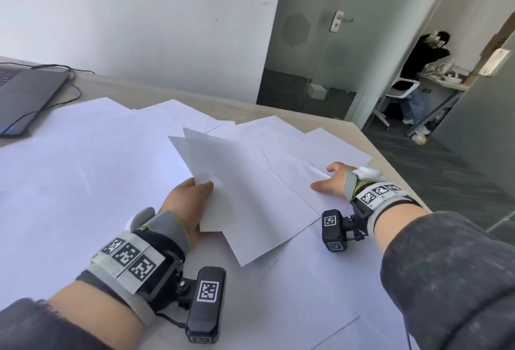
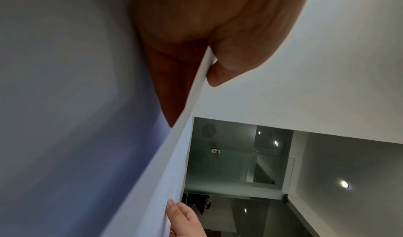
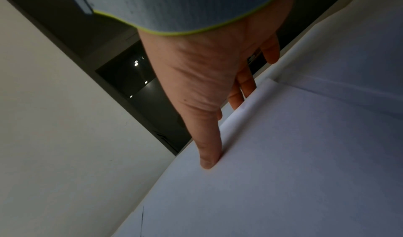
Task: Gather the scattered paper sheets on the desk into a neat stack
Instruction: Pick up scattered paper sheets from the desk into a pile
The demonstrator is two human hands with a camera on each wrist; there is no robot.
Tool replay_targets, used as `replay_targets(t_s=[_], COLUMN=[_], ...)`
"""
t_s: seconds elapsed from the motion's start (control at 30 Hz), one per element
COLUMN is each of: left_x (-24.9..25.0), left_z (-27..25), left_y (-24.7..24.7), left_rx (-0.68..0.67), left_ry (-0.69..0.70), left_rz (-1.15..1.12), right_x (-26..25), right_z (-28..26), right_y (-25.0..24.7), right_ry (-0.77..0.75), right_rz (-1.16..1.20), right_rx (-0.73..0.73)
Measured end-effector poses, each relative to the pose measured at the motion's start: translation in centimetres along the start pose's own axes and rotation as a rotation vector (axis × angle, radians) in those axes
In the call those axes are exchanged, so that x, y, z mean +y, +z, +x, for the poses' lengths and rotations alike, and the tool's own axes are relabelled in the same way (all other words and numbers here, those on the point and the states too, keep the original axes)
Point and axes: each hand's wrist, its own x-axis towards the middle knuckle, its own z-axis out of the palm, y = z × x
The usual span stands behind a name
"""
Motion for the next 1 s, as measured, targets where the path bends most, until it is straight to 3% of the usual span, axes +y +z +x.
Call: replay_targets(t_s=[0.23, 0.37, 0.5, 0.63, 0.87, 1.0], left_x=[0.1, -0.1, -0.2, 0.1, 0.3, 0.2], left_z=[0.3, 0.5, 0.2, -0.2, -1.2, -1.3], left_y=[0.0, -0.1, -0.1, 0.2, 0.6, 0.6], left_rx=[-0.018, -0.008, -0.025, -0.059, -0.149, -0.201], left_ry=[-0.001, 0.013, -0.012, -0.027, -0.074, -0.086], left_rz=[-0.003, -0.019, -0.091, -0.106, -0.058, -0.018], right_x=[0.3, 1.4, 1.9, 2.0, 2.6, 2.2], right_z=[2.0, 1.3, -1.9, -4.7, -7.0, -8.2], right_y=[-0.2, -0.3, -0.3, 0.3, 0.2, 0.9], right_ry=[-0.028, -0.040, 0.000, -0.005, 0.060, 0.142], right_rz=[0.182, 0.557, 0.925, 0.973, 1.096, 1.095], right_rx=[0.042, 0.032, -0.068, -0.230, -0.161, -0.218])
